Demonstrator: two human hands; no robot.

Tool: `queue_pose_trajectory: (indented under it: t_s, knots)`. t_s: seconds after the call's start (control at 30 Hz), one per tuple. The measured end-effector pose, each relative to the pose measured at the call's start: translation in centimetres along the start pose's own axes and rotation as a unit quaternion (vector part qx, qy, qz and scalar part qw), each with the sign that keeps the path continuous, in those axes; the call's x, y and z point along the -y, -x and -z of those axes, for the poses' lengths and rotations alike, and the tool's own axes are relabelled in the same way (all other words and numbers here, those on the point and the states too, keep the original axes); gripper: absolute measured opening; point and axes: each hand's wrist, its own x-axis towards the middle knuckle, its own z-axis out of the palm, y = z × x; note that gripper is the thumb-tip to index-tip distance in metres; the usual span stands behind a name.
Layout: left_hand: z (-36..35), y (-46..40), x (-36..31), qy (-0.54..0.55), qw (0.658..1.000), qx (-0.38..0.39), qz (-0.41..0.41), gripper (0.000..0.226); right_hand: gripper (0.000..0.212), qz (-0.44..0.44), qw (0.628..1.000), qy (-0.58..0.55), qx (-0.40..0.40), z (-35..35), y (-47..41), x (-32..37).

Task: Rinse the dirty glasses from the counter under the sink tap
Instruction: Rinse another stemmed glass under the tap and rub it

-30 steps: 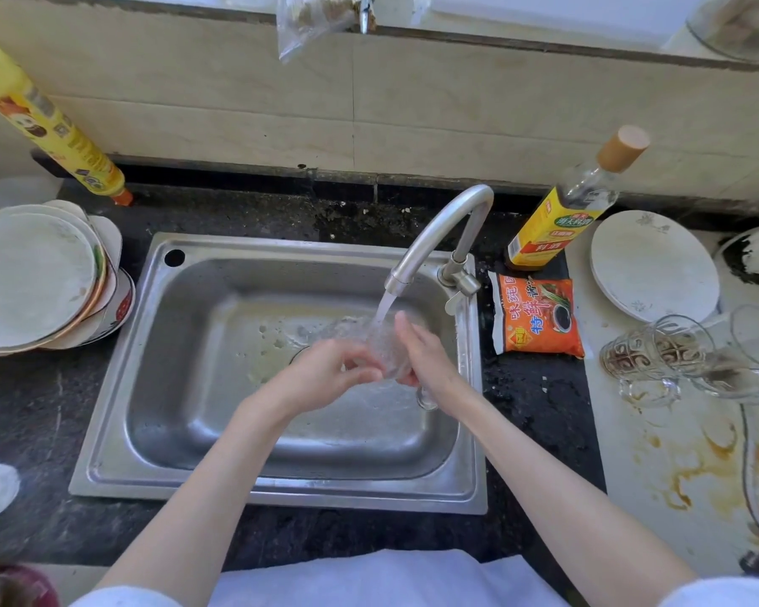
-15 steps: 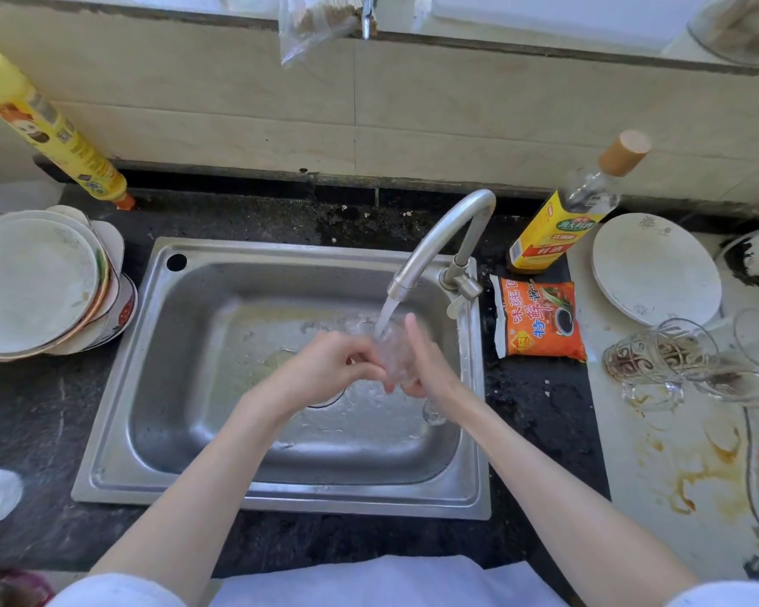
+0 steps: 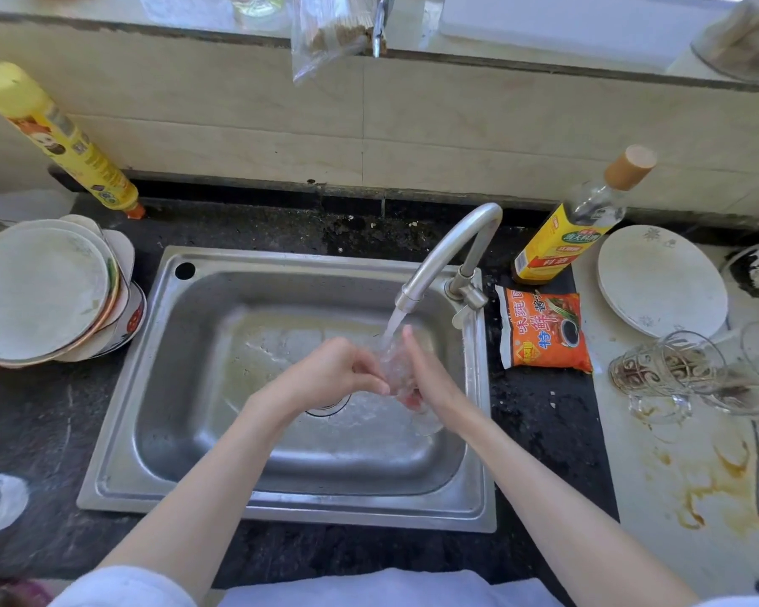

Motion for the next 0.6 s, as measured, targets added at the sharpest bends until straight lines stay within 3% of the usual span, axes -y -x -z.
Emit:
queue_pose_trajectory:
  t_s: [0.07,0.13,0.2,0.3,0.37,0.43,0.5,0.53,0.6]
  knots:
    - [-0.7,-0.1,-0.1,0.031,0.996,-0.085,0.016,0.022,0.050,0.038,0.999,-0.031,-0.018,-0.3,0.1,-0.3]
    - [-0.8,-0.1,0.0,0.036,0.995,-0.096,-0.012,0.024,0.044,0.053,0.996,-0.064,-0.033,-0.3,0.0,-0.5]
    - [-0.3,0.0,0.1,0.002,0.999,0.003,-0.045,0.010,0.052,0.029,0.996,-0.076,-0.026,0.2,-0.1,-0.2]
    - [0.0,-0.1,0.3,-0.057,0.991,0.116,-0.040,0.015,0.066,-0.011,0.999,-0.043,0.006,0.6,0.0,0.3]
    - [-0.3,-0.3,0.1,-0.050,0.994,0.088,-0.027,0.013,0.066,-0.011,0.999,-0.047,0.019,0.7,0.3,0.3]
    - [-0.6,-0.5,-0.2,-0.014,1.000,0.011,-0.015,0.004,0.064,0.003,0.998,-0.053,0.021,0.6,0.3,-0.2]
    - [-0.8,-0.5,-0.1,0.021,0.998,-0.064,-0.009,0.014,0.061,0.030,0.998,-0.055,0.007,0.3,0.5,-0.5]
    - [-0.8,-0.4,-0.2,0.030,0.997,-0.075,-0.016,0.019,0.062,0.038,0.998,-0.050,0.002,0.2,0.4,-0.7]
    - [-0.2,-0.1,-0.5,0.025,0.999,0.001,-0.033,0.010,0.069,0.029,0.998,-0.056,-0.008,0.1,0.4,-0.4]
